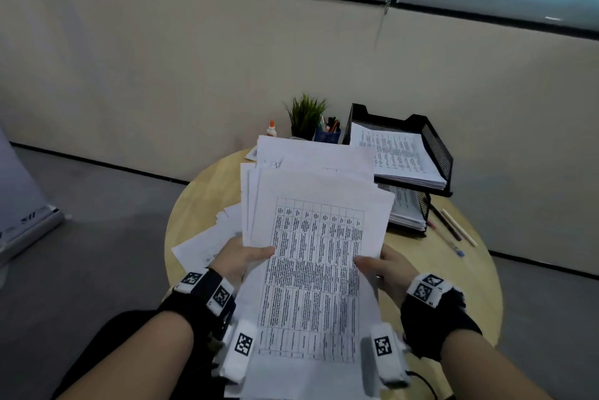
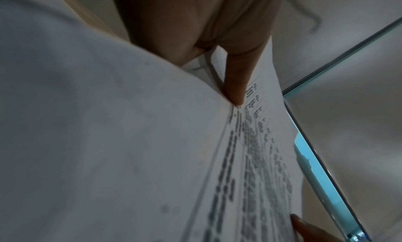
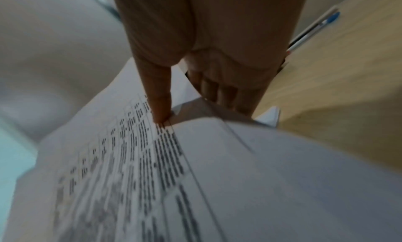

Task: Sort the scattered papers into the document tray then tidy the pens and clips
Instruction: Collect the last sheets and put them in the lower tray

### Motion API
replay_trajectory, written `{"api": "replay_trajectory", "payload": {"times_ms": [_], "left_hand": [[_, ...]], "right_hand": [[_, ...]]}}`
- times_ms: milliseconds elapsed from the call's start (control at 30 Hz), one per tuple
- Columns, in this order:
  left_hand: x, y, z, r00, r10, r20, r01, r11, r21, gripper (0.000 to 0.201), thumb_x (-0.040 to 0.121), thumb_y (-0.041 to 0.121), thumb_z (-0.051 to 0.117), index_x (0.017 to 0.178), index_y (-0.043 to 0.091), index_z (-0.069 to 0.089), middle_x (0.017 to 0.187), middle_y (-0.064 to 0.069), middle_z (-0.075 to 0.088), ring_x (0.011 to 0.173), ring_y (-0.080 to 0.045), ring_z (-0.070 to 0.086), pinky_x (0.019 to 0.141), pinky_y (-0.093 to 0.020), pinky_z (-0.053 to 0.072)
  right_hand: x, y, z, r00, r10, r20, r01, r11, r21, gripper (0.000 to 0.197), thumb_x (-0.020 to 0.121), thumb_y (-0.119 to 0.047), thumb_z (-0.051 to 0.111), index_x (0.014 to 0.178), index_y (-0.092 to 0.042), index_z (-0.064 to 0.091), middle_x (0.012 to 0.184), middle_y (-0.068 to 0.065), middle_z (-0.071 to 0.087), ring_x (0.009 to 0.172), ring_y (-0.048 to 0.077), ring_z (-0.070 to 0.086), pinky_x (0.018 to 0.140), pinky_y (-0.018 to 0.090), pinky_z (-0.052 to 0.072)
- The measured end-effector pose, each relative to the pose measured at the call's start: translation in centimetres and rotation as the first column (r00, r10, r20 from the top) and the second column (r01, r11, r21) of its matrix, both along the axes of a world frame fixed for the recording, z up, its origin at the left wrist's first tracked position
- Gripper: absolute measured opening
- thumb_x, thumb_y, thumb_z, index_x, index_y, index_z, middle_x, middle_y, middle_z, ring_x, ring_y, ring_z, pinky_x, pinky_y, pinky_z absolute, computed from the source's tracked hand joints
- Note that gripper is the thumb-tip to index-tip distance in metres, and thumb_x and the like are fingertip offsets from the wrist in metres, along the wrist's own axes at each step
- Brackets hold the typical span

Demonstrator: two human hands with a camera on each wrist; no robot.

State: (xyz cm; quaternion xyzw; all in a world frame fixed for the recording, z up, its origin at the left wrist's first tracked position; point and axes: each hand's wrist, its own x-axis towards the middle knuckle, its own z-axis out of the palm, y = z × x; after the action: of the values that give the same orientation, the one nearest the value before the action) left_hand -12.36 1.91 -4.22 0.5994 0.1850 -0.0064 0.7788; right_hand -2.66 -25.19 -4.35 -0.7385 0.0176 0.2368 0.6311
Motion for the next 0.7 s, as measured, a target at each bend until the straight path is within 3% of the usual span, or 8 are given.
{"api": "replay_trajectory", "payload": {"times_ms": [33, 100, 200, 300, 400, 500, 567, 700], "left_hand": [[-0.2, -0.3, 0.7, 0.999, -0.019, 0.034, 0.018, 1.000, 0.011, 0.033, 0.077, 0.001, 0.069, 0.110, 0.001, 0.064, 0.107, -0.016, 0.070, 0.102, -0.030, 0.066, 0.097, -0.045, 0.046], [-0.3, -0.9, 2.2, 0.993, -0.046, 0.106, 0.041, 0.998, 0.049, 0.037, 0.075, 0.006, 0.072, 0.111, 0.001, 0.064, 0.108, -0.014, 0.070, 0.103, -0.026, 0.066, 0.097, -0.041, 0.046], [0.4, -2.2, 4.9, 0.982, 0.007, 0.188, -0.032, 0.991, 0.129, 0.024, 0.078, 0.002, 0.070, 0.101, -0.005, 0.066, 0.094, -0.014, 0.072, 0.091, -0.027, 0.067, 0.091, -0.037, 0.049], [1.8, -3.5, 8.2, 0.960, 0.086, 0.268, -0.126, 0.983, 0.134, 0.011, 0.075, -0.002, 0.071, 0.082, 0.000, 0.064, 0.073, -0.011, 0.064, 0.073, -0.026, 0.061, 0.079, -0.038, 0.051], [2.8, -4.8, 10.8, 0.925, 0.087, 0.371, -0.142, 0.982, 0.124, 0.014, 0.073, 0.001, 0.074, 0.084, 0.005, 0.067, 0.081, -0.006, 0.069, 0.076, -0.019, 0.067, 0.079, -0.035, 0.053], [3.2, -5.3, 11.8, 0.896, 0.101, 0.431, -0.159, 0.982, 0.101, 0.029, 0.074, 0.010, 0.076, 0.102, 0.009, 0.068, 0.099, -0.003, 0.072, 0.094, -0.013, 0.068, 0.087, -0.029, 0.052], [3.2, -5.3, 11.5, 0.898, 0.094, 0.431, -0.146, 0.985, 0.090, 0.041, 0.068, 0.023, 0.081, 0.104, 0.009, 0.069, 0.102, -0.005, 0.073, 0.098, -0.015, 0.068, 0.091, -0.032, 0.051], [3.3, -5.6, 10.1, 0.929, 0.085, 0.359, -0.131, 0.986, 0.104, 0.078, 0.031, 0.054, 0.088, 0.094, 0.012, 0.070, 0.095, -0.006, 0.074, 0.096, -0.019, 0.068, 0.091, -0.036, 0.050]], "right_hand": [[-0.5, -0.2, 0.8, 1.000, -0.002, -0.026, 0.005, 0.994, 0.113, 0.060, 0.068, -0.012, 0.080, 0.120, 0.006, 0.055, 0.098, 0.017, 0.067, 0.080, 0.028, 0.062, 0.067, 0.033, 0.053], [-1.4, -0.7, 2.9, 0.999, -0.010, -0.042, 0.022, 0.959, 0.282, 0.037, 0.075, -0.001, 0.070, 0.110, 0.008, 0.061, 0.089, 0.017, 0.071, 0.069, 0.025, 0.068, 0.059, 0.030, 0.057], [-2.1, -1.5, 6.2, 0.999, -0.034, 0.032, 0.020, 0.931, 0.365, 0.020, 0.081, 0.010, 0.059, 0.095, -0.001, 0.067, 0.082, 0.012, 0.073, 0.062, 0.019, 0.070, 0.054, 0.028, 0.057], [-2.2, -1.9, 9.4, 0.972, -0.131, 0.197, 0.052, 0.931, 0.362, 0.021, 0.078, 0.008, 0.065, 0.094, -0.006, 0.066, 0.088, 0.012, 0.070, 0.066, 0.020, 0.069, 0.060, 0.029, 0.057], [-2.5, -2.1, 12.2, 0.922, -0.189, 0.339, 0.055, 0.928, 0.368, 0.024, 0.078, 0.000, 0.068, 0.101, -0.008, 0.067, 0.096, 0.010, 0.073, 0.086, 0.025, 0.071, 0.077, 0.038, 0.056], [-2.6, -2.5, 12.9, 0.910, -0.212, 0.357, 0.080, 0.933, 0.350, 0.024, 0.076, -0.006, 0.072, 0.100, -0.009, 0.069, 0.098, 0.008, 0.074, 0.091, 0.026, 0.071, 0.085, 0.041, 0.055], [-2.7, -2.5, 12.2, 0.911, -0.195, 0.364, 0.072, 0.943, 0.326, 0.033, 0.074, -0.008, 0.075, 0.106, -0.008, 0.069, 0.103, 0.009, 0.073, 0.097, 0.026, 0.069, 0.091, 0.045, 0.052], [-3.1, -2.0, 10.8, 0.899, -0.189, 0.396, 0.061, 0.947, 0.314, 0.035, 0.071, -0.013, 0.078, 0.105, -0.016, 0.069, 0.103, 0.004, 0.073, 0.099, 0.025, 0.068, 0.093, 0.047, 0.050]]}}
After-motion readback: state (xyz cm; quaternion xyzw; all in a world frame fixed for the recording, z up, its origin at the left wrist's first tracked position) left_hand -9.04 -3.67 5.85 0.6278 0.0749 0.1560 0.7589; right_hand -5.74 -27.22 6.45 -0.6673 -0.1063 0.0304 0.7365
